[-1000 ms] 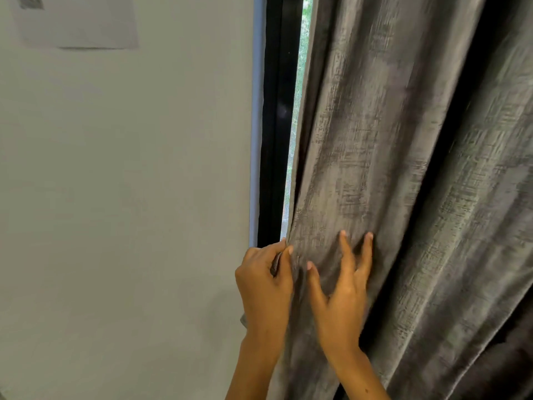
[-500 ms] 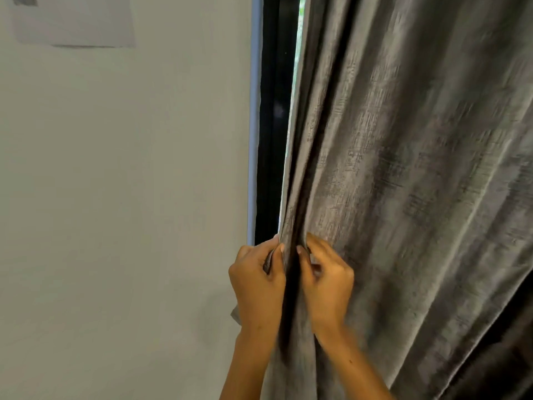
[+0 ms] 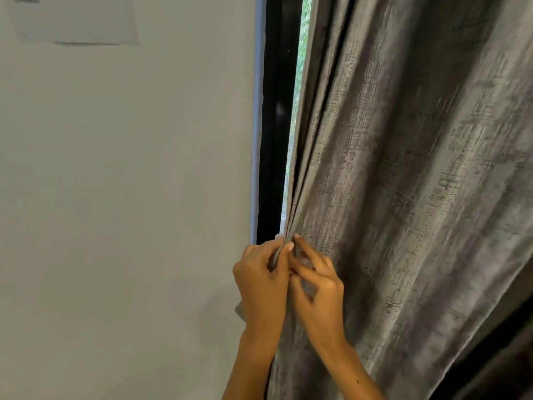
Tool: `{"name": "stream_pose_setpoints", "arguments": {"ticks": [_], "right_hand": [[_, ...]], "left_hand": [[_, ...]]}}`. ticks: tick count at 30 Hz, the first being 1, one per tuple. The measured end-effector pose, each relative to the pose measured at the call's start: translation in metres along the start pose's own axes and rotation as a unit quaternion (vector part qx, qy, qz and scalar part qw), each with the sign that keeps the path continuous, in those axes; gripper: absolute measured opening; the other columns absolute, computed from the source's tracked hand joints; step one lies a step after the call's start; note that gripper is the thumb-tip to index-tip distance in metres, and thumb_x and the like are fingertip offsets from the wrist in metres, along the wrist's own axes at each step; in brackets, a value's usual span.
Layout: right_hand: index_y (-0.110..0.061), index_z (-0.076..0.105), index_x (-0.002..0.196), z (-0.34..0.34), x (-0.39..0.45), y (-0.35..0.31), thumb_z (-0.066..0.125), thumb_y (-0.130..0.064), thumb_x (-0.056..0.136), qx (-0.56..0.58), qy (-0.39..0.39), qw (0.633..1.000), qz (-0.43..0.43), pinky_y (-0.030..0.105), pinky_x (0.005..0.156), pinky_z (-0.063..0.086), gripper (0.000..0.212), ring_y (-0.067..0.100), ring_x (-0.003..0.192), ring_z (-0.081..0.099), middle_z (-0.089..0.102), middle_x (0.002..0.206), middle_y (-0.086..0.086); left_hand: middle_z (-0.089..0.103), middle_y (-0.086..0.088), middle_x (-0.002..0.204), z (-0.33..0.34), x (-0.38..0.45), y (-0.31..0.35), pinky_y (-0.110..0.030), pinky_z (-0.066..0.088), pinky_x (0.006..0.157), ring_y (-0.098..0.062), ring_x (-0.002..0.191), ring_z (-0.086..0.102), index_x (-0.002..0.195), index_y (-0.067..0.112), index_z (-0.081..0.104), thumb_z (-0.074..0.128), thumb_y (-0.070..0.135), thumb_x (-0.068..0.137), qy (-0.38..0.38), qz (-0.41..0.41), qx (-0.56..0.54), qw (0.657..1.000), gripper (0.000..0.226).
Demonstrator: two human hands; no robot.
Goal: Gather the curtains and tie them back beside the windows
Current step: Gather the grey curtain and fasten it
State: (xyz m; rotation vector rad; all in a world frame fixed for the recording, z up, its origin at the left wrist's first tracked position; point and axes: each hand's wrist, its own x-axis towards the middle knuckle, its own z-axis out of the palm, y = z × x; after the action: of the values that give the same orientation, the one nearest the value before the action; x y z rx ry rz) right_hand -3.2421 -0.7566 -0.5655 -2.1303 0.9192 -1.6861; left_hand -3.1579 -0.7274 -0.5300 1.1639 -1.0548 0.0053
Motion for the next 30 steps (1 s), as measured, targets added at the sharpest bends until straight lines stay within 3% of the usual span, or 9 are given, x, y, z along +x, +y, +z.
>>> {"name": "stream_pose_setpoints", "arguments": {"ticks": [4, 7, 9, 13, 17, 20, 24, 27, 30], "right_hand": [[-0.029, 0.051, 0.133, -0.012, 0.010, 0.011, 0.060, -0.029, 0.090, -0.014, 0.097, 0.990, 0.102, 0.042, 0.109, 0.038, 0.044, 0.022, 0.139, 0.032, 0.029, 0.154, 0.002], [-0.025, 0.006, 0.152, -0.021, 0.029, 0.018, 0.076, -0.042, 0.073, 0.013, 0.066, 0.976, 0.209, 0.032, 0.117, 0.020, 0.107, 0.011, 0.146, 0.009, 0.007, 0.160, 0.000], [-0.033, -0.005, 0.150, -0.023, 0.039, 0.017, 0.079, -0.045, 0.064, 0.103, 0.008, 0.966, 0.236, 0.031, 0.114, 0.027, 0.121, 0.002, 0.140, 0.024, 0.020, 0.156, -0.004], [-0.035, 0.037, 0.139, -0.018, 0.040, 0.014, 0.076, -0.034, 0.071, 0.184, 0.000, 0.964, 0.194, 0.026, 0.094, 0.050, 0.078, 0.005, 0.105, 0.062, 0.066, 0.109, 0.000], [-0.014, 0.062, 0.090, -0.006, 0.024, -0.001, 0.076, -0.013, 0.079, 0.012, 0.165, 0.985, 0.056, 0.019, 0.068, 0.051, 0.018, 0.009, 0.075, 0.060, 0.062, 0.081, -0.002], [-0.006, 0.060, 0.084, 0.001, 0.012, -0.007, 0.071, 0.004, 0.080, -0.062, 0.201, 0.978, -0.005, 0.012, 0.066, 0.045, 0.016, 0.005, 0.070, 0.052, 0.054, 0.083, -0.001], [-0.001, 0.067, 0.106, 0.008, 0.005, 0.000, 0.067, 0.008, 0.082, -0.071, 0.136, 0.988, 0.008, 0.016, 0.080, 0.051, 0.025, 0.008, 0.088, 0.061, 0.059, 0.101, 0.001], [0.001, 0.063, 0.102, 0.004, 0.001, -0.011, 0.056, 0.006, 0.090, 0.079, 0.080, 0.990, 0.086, 0.009, 0.071, 0.048, 0.014, 0.003, 0.078, 0.061, 0.064, 0.086, -0.008], [-0.005, 0.063, 0.099, 0.005, 0.000, -0.013, 0.052, -0.007, 0.096, 0.093, 0.054, 0.989, 0.102, 0.021, 0.072, 0.053, 0.012, 0.008, 0.082, 0.065, 0.067, 0.085, -0.001]], "left_hand": [[0.063, 0.003, 0.073, -0.003, 0.002, -0.004, -0.008, 0.045, 0.062, -0.007, 0.075, 0.060, 0.091, 0.021, 0.072, 0.071, 0.015, 0.083, -0.005, -0.026, -0.013, 1.000, 0.010], [0.067, 0.003, 0.076, -0.007, 0.006, -0.004, -0.006, 0.044, 0.064, -0.004, 0.076, 0.060, 0.085, 0.028, 0.070, 0.071, 0.017, 0.083, -0.022, -0.033, -0.016, 0.999, 0.012], [0.068, 0.008, 0.076, -0.010, 0.009, -0.003, -0.007, 0.045, 0.064, -0.002, 0.074, 0.062, 0.081, 0.037, 0.066, 0.072, 0.017, 0.082, -0.042, -0.045, -0.042, 0.997, 0.020], [0.069, 0.004, 0.075, -0.011, 0.011, -0.005, -0.008, 0.045, 0.061, -0.004, 0.070, 0.062, 0.080, 0.034, 0.068, 0.073, 0.018, 0.081, -0.049, -0.045, -0.060, 0.996, 0.017], [0.065, 0.000, 0.076, -0.004, 0.007, -0.010, -0.003, 0.042, 0.062, -0.006, 0.068, 0.060, 0.093, 0.016, 0.074, 0.073, 0.016, 0.081, -0.001, -0.036, 0.009, 0.999, 0.013], [0.058, 0.007, 0.070, 0.003, 0.001, -0.007, -0.004, 0.043, 0.058, -0.003, 0.060, 0.056, 0.098, 0.016, 0.073, 0.072, 0.013, 0.081, 0.015, 0.001, 0.019, 1.000, 0.018], [0.051, 0.020, 0.068, 0.009, -0.004, -0.005, -0.007, 0.044, 0.055, -0.009, 0.064, 0.057, 0.105, 0.025, 0.068, 0.069, 0.017, 0.084, 0.012, 0.027, 0.002, 1.000, 0.023], [0.056, 0.021, 0.072, 0.011, -0.008, -0.009, -0.016, 0.051, 0.056, -0.008, 0.064, 0.059, 0.111, 0.021, 0.066, 0.064, 0.029, 0.086, -0.006, 0.030, -0.038, 0.999, 0.026], [0.061, 0.013, 0.071, 0.011, -0.007, -0.011, -0.019, 0.052, 0.057, -0.011, 0.064, 0.060, 0.108, 0.028, 0.066, 0.069, 0.026, 0.083, -0.020, 0.028, -0.056, 0.998, 0.026]]}}
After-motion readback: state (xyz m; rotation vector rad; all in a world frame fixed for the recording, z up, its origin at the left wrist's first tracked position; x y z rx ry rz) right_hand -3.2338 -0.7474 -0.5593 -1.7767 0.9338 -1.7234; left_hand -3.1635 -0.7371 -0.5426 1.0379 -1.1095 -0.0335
